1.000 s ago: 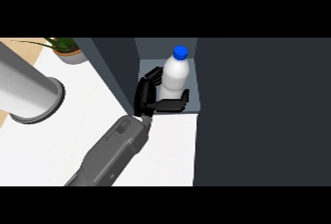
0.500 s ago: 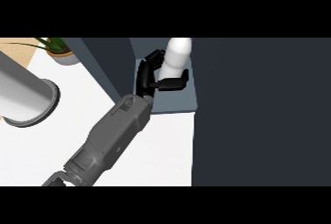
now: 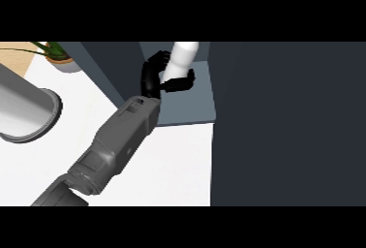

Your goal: Pick up the bottled water, place it into the cabinet and close the cabinet

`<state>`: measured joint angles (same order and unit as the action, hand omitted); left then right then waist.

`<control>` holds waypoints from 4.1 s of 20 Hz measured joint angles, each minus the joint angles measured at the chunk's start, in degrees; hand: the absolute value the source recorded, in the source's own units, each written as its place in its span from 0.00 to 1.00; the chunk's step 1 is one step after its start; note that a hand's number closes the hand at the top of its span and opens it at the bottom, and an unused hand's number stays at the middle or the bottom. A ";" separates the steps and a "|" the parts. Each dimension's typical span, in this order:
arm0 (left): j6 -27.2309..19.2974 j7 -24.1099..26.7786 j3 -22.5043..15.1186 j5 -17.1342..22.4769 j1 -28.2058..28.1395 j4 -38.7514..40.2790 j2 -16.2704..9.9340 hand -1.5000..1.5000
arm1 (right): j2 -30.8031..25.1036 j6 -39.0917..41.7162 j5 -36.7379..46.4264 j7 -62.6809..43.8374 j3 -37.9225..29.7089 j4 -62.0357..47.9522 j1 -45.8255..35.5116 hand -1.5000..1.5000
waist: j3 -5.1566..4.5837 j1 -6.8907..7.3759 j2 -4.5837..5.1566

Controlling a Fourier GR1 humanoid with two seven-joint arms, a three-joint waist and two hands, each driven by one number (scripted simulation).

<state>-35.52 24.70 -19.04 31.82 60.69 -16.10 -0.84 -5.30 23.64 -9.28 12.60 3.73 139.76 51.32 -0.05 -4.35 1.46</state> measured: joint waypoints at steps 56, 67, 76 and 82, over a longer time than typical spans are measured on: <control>18.44 11.03 -7.21 6.26 -18.09 -29.81 0.53 0.00 | 1.75 0.60 -1.56 -1.12 4.67 -0.84 2.57 0.00 | 0.01 4.29 -2.02; 18.86 6.56 -14.71 3.71 -35.85 -54.90 -3.91 1.00 | -1.61 2.86 -0.15 -0.41 5.79 -0.50 2.16 1.00 | 0.02 4.89 -1.99; 20.47 4.75 -15.39 4.26 -50.25 -70.96 -14.07 0.00 | -9.49 10.41 4.76 0.20 9.20 2.34 3.96 1.00 | -0.03 5.01 -2.11; 21.78 5.03 -11.36 6.60 -57.79 -78.60 -20.10 0.00 | -11.51 13.36 7.12 2.15 15.17 3.34 4.56 1.00 | -0.08 4.52 -2.19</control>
<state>-13.74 29.74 -30.40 38.42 2.90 -94.70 -20.94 -16.81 37.00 -2.16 14.75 18.90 143.09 55.88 -0.13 0.17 -0.73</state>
